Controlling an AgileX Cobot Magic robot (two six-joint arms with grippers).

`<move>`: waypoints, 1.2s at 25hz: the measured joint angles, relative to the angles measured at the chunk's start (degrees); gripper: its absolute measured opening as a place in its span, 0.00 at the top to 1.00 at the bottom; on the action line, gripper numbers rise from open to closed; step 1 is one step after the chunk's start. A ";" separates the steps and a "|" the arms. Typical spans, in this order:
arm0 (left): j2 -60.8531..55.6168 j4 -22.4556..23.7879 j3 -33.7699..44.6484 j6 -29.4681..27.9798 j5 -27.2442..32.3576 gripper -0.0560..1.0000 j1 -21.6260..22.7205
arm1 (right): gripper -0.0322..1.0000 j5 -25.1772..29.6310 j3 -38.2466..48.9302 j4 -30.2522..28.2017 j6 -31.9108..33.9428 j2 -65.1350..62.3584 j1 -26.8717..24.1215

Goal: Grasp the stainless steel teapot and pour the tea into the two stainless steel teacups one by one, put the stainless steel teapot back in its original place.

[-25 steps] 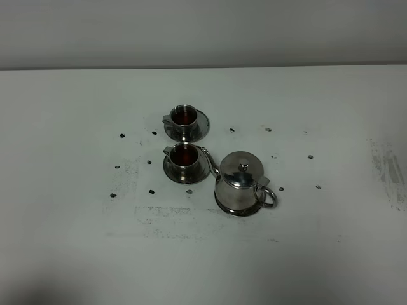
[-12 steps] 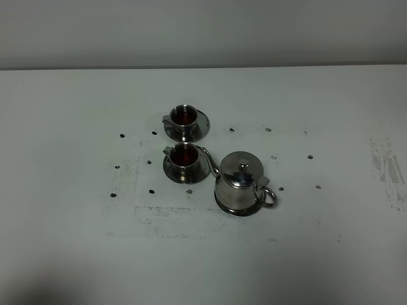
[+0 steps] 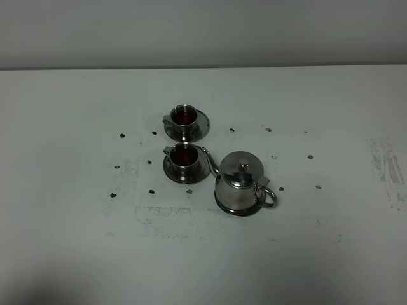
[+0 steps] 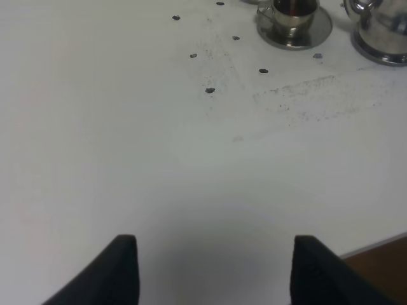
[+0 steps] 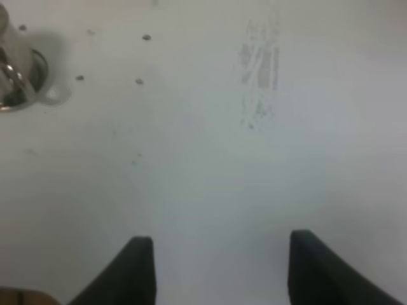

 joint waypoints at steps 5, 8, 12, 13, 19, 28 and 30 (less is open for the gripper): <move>0.00 0.00 0.00 0.00 0.00 0.45 0.00 | 0.50 0.04 0.12 1.36 -0.80 -2.67 0.00; 0.00 0.00 0.00 0.00 0.00 0.45 0.00 | 0.50 -0.07 0.12 2.94 -2.75 -4.86 0.00; 0.00 0.00 0.00 0.00 0.00 0.45 0.00 | 0.50 -2.12 0.68 5.59 -7.29 -5.97 0.00; 0.00 0.00 0.00 0.00 0.00 0.45 0.00 | 0.50 -2.96 1.12 6.34 -8.20 -6.02 0.00; 0.00 0.00 0.00 0.00 0.00 0.45 0.00 | 0.50 -4.42 1.82 7.06 -9.10 -6.08 0.00; 0.00 0.00 0.00 0.00 0.00 0.45 0.00 | 0.50 -4.60 1.82 7.02 -9.22 -6.08 0.00; 0.00 0.00 0.00 0.00 0.00 0.45 0.00 | 0.50 -4.60 1.82 7.02 -9.27 -6.08 0.00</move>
